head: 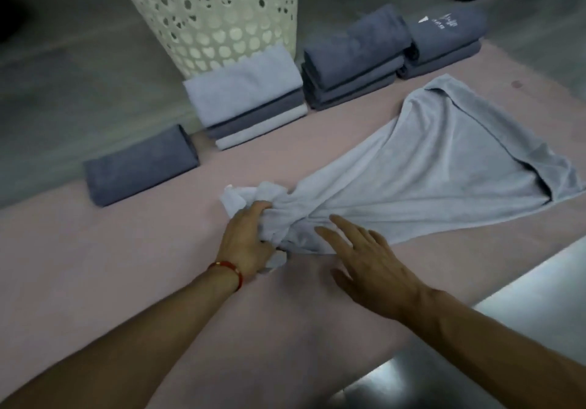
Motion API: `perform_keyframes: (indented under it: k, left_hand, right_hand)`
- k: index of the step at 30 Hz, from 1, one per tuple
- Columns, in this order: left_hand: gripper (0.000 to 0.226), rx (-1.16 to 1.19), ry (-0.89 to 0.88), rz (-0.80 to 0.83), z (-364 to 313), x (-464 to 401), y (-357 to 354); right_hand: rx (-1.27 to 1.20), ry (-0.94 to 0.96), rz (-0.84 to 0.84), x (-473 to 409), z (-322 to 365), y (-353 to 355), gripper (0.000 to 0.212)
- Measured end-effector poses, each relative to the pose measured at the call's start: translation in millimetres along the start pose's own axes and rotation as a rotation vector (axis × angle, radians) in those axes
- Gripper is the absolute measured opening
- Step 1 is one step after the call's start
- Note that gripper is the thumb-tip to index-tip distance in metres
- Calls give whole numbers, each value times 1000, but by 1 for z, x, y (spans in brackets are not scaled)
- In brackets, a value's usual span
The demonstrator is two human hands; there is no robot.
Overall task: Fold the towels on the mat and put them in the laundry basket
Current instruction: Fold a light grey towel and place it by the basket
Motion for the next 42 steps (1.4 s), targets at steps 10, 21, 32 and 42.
perform_keyframes:
  k: [10,21,32,42]
  left_hand:
    - [74,113,-108,92,34,70,44]
    - [101,-617,-312,187,73,-1,23]
    - [24,577,285,7,80,54,29]
    - [18,731,687,-357,167,211,47]
  right_hand:
    - [-143,71,-33,-72,48,-13,90]
    - [377,386,30,-90,94,-45,68]
    - [-392,1,-376,-161,72,85,33]
    - [-134,146,238,-158,136,-36,51]
Point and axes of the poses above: each hand's wrist, its own x-axis away from the middle knuckle, its own y-axis out of the back of the hand, z = x × y, the point moved 9 cm from there along -x, towards the middle knuckle, and after that the axes turned 2 degrees about -z, right-handed, at the moved point
